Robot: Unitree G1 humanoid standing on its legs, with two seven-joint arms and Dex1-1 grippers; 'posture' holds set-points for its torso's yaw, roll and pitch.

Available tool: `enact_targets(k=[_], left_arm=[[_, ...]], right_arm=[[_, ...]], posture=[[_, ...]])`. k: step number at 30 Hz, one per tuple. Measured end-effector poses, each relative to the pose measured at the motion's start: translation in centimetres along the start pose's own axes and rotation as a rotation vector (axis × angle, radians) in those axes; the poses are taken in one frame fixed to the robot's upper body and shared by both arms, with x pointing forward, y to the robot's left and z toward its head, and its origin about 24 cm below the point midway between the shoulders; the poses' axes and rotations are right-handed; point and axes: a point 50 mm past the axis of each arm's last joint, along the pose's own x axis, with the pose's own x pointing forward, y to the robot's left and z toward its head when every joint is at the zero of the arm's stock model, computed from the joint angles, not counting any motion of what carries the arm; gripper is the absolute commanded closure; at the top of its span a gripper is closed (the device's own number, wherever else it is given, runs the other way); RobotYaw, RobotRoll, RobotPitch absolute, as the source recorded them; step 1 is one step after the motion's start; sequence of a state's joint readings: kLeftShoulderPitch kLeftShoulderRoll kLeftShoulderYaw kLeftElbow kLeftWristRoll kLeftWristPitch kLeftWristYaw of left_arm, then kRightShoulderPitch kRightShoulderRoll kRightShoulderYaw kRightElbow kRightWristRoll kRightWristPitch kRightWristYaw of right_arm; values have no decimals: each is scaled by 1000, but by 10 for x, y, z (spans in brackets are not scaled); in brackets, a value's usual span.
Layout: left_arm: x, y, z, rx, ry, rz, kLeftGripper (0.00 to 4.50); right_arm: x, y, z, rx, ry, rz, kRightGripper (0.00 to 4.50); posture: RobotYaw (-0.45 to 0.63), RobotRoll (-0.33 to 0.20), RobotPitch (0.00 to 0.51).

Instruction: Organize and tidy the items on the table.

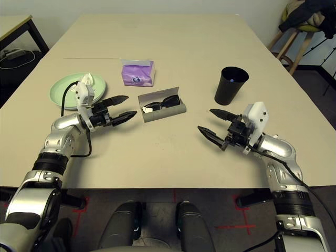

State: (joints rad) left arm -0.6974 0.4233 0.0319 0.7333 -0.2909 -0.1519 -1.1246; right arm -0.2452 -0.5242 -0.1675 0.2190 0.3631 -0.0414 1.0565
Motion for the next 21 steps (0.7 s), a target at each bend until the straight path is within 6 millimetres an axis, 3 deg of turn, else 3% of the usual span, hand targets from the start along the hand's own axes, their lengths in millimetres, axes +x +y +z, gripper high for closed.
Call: enact_targets(k=[4,21], left_arm=[[1,3,-6,20,41,6,4456],[29,32,3,-8,98,386,4456]], right_arm=[[-4,-1,-6,10,14,-8,0],[2,5,-8,9,-17,-20,0]], posture=[[88,0,111],[82,0,109]])
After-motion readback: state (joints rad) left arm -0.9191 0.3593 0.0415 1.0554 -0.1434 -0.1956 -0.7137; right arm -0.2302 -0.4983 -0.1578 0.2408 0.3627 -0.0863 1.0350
